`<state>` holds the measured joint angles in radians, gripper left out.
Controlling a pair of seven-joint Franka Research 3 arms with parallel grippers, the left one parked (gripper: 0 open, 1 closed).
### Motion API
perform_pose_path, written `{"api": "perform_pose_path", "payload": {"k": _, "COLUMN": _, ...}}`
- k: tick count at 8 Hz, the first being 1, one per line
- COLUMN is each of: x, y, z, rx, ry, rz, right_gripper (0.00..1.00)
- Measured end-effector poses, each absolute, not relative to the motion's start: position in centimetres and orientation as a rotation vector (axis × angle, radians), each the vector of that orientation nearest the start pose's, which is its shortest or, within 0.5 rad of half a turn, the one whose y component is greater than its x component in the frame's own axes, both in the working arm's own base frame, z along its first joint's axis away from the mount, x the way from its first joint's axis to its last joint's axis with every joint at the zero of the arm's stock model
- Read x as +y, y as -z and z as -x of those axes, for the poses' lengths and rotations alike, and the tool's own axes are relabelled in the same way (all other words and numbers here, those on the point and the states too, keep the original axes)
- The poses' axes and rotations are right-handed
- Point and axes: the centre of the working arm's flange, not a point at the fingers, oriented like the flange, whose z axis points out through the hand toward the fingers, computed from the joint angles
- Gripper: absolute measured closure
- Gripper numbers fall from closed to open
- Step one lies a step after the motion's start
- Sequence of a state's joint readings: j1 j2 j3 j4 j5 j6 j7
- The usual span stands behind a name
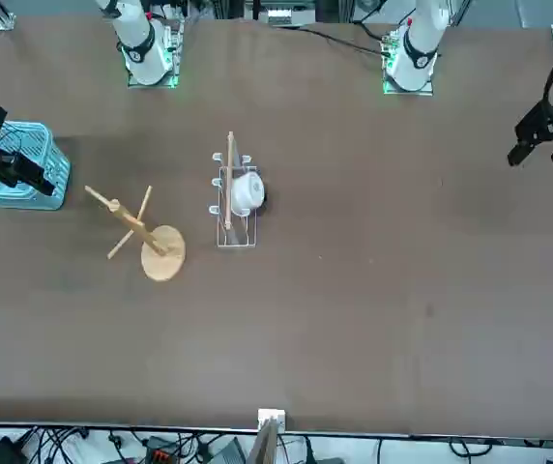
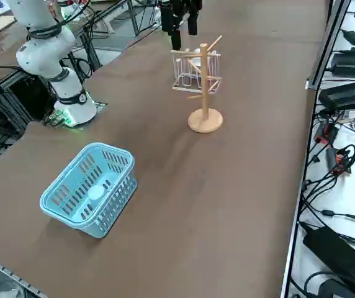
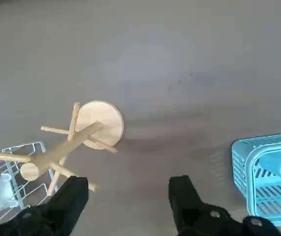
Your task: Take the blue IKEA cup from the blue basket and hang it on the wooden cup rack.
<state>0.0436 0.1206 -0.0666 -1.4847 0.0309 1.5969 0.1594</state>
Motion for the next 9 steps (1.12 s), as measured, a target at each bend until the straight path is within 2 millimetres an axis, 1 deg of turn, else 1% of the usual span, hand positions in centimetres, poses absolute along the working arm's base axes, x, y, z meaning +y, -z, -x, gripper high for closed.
{"api": "perform_pose_path", "payload": {"k": 3, "x": -0.8, "y": -59.8, "z": -59.4, "rx": 0.284, "ry": -0.019, "rz": 3.106, "right_gripper": 0.0}}
{"api": "perform_pose_path", "payload": {"k": 4, "x": -0.8, "y": -59.2, "z": -59.2, "rx": 0.286, "ry": -0.057, "rz": 3.108, "right_gripper": 0.0}}
{"api": "perform_pose_path", "payload": {"k": 5, "x": -0.9, "y": -58.0, "z": -59.0, "rx": 0.288, "ry": -0.129, "rz": 3.114, "right_gripper": 0.0}}
{"api": "perform_pose_path", "payload": {"k": 6, "x": -1.4, "y": -56.5, "z": -59.0, "rx": 0.286, "ry": -0.198, "rz": 3.12, "right_gripper": 0.0}}
{"api": "perform_pose_path", "payload": {"k": 7, "x": -2.8, "y": -54.8, "z": -59.0, "rx": 0.281, "ry": -0.257, "rz": 3.122, "right_gripper": 0.0}}
{"api": "perform_pose_path", "payload": {"k": 9, "x": -6.9, "y": -51.5, "z": -58.5, "rx": 0.311, "ry": -0.324, "rz": 3.142, "right_gripper": 0.0}}
